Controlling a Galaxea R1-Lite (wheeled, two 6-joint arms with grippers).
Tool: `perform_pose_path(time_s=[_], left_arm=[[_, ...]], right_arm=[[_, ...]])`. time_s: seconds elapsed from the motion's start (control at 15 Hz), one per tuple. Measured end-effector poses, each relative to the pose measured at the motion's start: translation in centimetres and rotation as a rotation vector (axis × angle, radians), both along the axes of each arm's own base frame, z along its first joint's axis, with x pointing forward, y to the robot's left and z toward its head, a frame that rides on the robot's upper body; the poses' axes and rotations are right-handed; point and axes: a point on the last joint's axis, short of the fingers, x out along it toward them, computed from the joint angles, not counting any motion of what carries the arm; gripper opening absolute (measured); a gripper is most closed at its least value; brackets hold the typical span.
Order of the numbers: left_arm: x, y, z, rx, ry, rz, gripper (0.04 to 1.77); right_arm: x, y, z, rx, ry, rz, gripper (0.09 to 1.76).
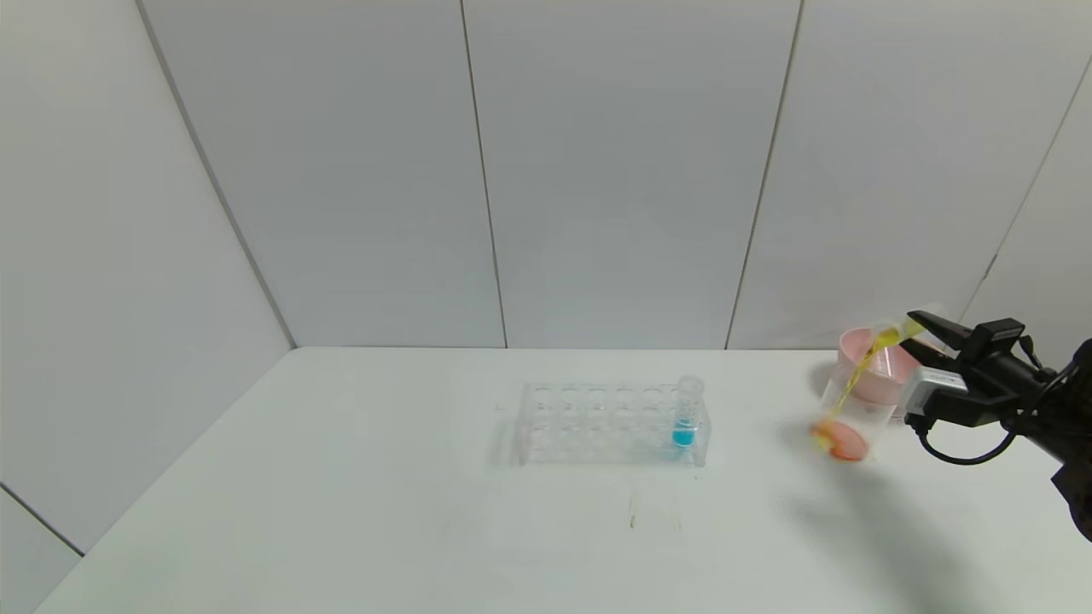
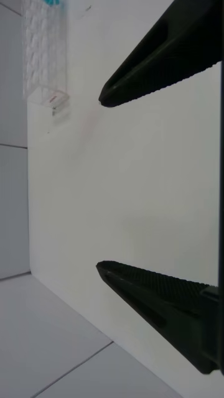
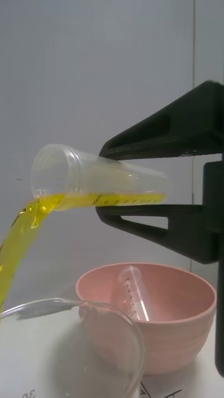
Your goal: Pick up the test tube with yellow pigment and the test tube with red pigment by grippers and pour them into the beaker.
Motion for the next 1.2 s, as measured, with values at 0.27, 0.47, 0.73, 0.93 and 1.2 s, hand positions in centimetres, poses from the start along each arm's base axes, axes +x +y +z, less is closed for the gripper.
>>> perform_pose_path(time_s=[0.27,0.47,0.73,0.93,1.2], left_arm=[[0.00,0.00,0.00,0.000,0.000,0.000,1.76],[0.00,0.00,0.00,0.000,0.000,0.000,1.76],[0.00,0.00,0.00,0.000,0.000,0.000,1.76],[0.00,0.00,0.00,0.000,0.000,0.000,1.76],[0.00,0.00,0.00,0.000,0.000,0.000,1.76]], right_arm=[[-0.14,-0.42,-0.02,-0.014,-0.002,-0.014,0.49],[-0.21,-0.64,-0.09,-0.012,0.002,-0.021,0.49],[-0.21,-0.81,-0.09,-0.025,-0.002,-0.026,0.49],[-0.23,-0.91,-0.02,-0.039,-0.008,-0.030,0.49],[-0.39,-0.87,0.30,-0.063,-0.021,-0.032,0.49]])
